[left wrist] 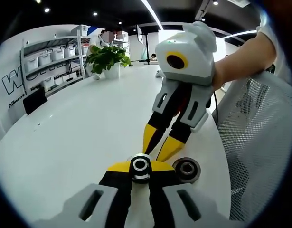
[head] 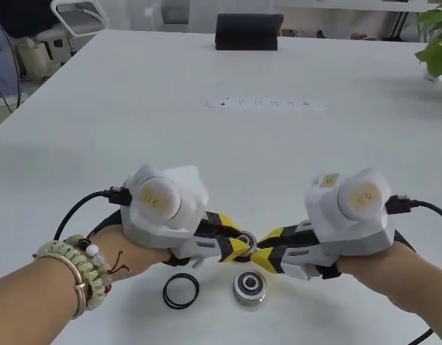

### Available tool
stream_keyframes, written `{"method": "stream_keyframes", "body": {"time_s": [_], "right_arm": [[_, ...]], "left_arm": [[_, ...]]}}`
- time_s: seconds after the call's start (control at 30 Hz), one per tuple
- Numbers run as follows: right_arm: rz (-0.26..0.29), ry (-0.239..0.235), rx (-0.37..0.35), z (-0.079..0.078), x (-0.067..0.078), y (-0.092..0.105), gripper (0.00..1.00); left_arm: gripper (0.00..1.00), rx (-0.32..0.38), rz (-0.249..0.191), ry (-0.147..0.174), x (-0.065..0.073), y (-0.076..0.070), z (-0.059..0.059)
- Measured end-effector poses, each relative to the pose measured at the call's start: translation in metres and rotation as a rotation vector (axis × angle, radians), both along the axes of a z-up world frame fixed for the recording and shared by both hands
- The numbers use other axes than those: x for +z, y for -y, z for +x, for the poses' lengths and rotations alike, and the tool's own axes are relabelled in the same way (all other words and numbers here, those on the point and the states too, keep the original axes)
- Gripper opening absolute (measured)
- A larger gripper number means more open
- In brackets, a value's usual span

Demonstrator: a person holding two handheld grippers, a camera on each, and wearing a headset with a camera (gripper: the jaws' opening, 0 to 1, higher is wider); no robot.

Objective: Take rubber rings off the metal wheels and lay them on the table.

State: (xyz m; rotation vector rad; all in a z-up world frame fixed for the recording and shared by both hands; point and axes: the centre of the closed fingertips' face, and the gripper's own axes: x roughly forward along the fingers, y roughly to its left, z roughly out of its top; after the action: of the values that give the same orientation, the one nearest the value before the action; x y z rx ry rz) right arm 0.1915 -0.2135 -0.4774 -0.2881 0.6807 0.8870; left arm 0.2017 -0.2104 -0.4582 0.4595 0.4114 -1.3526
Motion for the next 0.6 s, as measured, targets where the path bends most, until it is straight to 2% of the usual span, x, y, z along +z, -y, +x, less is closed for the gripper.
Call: {"method": "stream_keyframes", "body": {"time_s": [0.13, 0.27, 0.37, 0.4, 0.47, 0.6], "right_arm": [[0.013, -0.026, -0.028, 0.000, -0.001, 0.000, 0.10], [0.003, -0.015, -0.034, 0.001, 0.000, 0.001, 0.12], [0.019, -0.024, -0.033, 0.000, 0.000, 0.000, 0.12], [0.054, -0.024, -0.046, 0.001, 0.002, -0.005, 0.18], [0.046, -0.002, -0.044, 0.005, 0.004, -0.007, 0.24], [0.021, 0.018, -0.034, 0.006, 0.002, -0.009, 0.22]], "left_arm": [[0.07, 0.000, 0.000, 0.000, 0.000, 0.000, 0.000], [0.07, 0.002, -0.002, -0.003, 0.000, 0.000, 0.000], [0.07, -0.002, -0.004, -0.003, 0.000, 0.000, 0.000], [0.07, -0.003, -0.006, -0.002, 0.000, 0.000, 0.000], [0.07, -0.005, -0.006, 0.001, 0.000, 0.001, 0.000], [0.07, -0.006, -0.005, 0.004, 0.000, 0.001, -0.001]]}}
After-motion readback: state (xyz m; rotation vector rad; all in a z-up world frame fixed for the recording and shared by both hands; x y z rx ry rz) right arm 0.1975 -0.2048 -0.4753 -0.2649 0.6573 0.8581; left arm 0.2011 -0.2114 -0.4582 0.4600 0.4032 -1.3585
